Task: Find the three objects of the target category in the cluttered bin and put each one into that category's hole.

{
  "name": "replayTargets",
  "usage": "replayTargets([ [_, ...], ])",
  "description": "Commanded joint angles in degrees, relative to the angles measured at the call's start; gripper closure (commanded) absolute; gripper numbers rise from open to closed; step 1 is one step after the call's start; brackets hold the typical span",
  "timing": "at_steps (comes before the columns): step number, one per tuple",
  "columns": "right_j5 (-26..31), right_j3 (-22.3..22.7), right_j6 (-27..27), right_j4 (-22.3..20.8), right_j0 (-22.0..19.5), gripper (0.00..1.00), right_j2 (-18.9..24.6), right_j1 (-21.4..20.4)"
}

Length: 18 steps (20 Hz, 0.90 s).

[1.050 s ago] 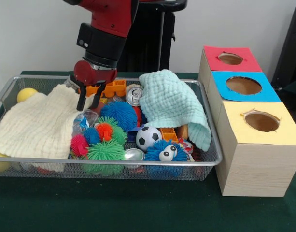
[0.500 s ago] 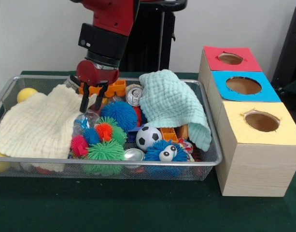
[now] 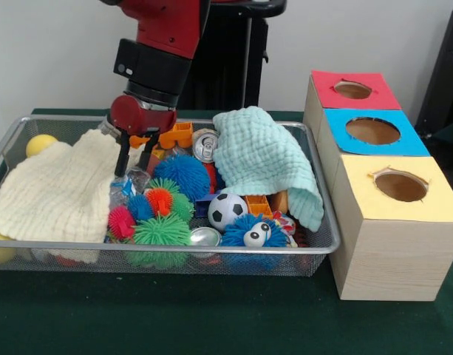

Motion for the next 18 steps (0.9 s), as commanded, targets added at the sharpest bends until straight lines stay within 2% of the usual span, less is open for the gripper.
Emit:
replayTargets([
  [1,-2.95,-4.37,8.45,1.96,-0.64,0.00,1.01,3.03],
  [18,-2.90,-3.72,7.26,3.35,-1.42,0.00,2.56,2.07],
])
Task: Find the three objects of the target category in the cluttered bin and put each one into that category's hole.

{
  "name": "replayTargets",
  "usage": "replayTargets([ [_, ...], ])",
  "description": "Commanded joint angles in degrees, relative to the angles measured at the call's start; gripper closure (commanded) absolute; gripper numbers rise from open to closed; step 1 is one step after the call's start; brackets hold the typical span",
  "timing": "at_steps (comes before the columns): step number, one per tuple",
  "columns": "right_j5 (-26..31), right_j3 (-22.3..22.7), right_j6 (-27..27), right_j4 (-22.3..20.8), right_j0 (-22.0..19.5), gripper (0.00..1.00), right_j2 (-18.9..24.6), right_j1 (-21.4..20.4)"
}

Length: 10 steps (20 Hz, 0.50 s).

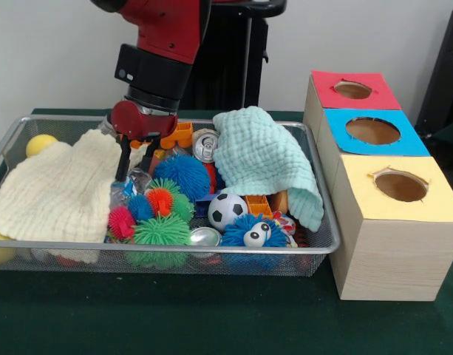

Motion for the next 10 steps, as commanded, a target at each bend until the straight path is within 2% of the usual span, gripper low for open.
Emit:
replayTargets([
  [1,-2.68,-2.99,7.02,2.30,-1.45,0.00,2.70,0.99],
  [4,-2.89,-2.33,6.31,2.53,-2.44,0.00,3.66,0.63],
  [5,-3.02,-2.20,6.21,2.51,-2.60,1.00,3.84,0.56],
  [10,-3.49,-2.11,6.08,2.55,-2.97,1.00,4.35,0.47],
])
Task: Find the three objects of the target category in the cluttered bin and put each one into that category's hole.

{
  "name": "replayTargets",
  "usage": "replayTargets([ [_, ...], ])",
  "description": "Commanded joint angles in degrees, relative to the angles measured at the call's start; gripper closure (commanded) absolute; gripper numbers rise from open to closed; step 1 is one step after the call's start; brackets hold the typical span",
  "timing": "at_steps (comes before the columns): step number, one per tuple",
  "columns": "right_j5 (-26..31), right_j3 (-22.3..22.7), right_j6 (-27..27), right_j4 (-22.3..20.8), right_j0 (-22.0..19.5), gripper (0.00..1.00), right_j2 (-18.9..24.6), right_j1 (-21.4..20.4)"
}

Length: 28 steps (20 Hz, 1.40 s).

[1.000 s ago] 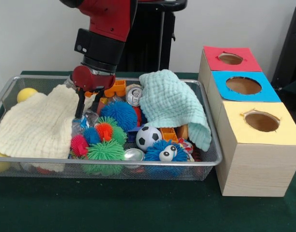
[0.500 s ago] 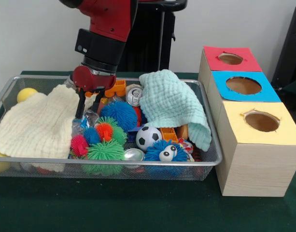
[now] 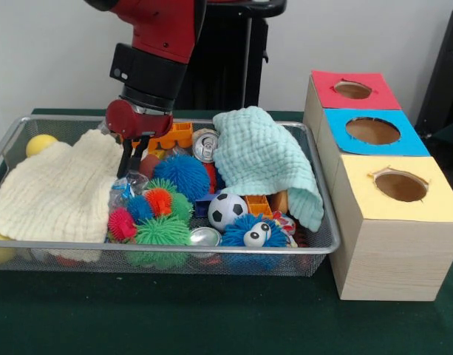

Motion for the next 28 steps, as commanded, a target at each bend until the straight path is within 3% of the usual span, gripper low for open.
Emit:
replayTargets([
  [1,-3.52,-2.05,6.01,2.09,-2.04,1.00,4.39,0.57],
  [13,-6.46,-1.54,5.79,2.00,-3.02,1.00,5.33,0.16],
  [19,-3.32,0.42,3.27,2.87,-5.17,1.00,8.51,-2.20],
  [20,-2.63,0.56,3.02,3.03,-5.37,0.00,8.83,-2.32],
  [28,-1.74,0.74,2.86,3.18,-5.43,0.00,8.96,-2.41],
])
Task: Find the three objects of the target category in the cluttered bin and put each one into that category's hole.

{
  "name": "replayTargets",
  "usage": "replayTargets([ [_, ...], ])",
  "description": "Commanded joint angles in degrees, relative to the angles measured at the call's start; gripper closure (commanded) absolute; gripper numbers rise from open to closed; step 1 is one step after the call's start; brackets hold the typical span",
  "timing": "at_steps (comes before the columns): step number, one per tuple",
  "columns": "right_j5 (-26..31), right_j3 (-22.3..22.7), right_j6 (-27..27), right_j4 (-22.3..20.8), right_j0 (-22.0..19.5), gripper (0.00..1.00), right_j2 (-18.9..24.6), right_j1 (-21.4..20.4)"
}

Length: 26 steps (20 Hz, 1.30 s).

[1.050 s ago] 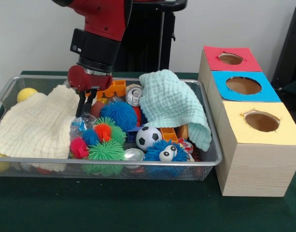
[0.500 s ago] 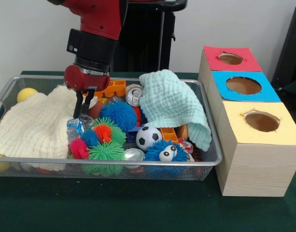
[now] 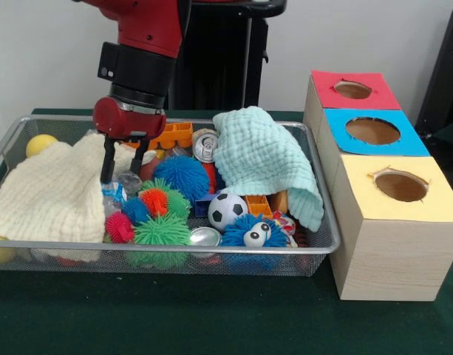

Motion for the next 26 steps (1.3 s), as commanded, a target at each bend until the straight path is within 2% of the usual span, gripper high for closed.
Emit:
replayTargets([
  [1,0.87,0.62,2.92,2.06,-0.95,0.00,5.64,-0.20],
  [22,-5.57,-1.06,6.35,0.23,1.71,0.00,2.30,1.14],
  [26,-6.22,-0.82,5.97,0.20,1.09,0.00,2.77,1.26],
])
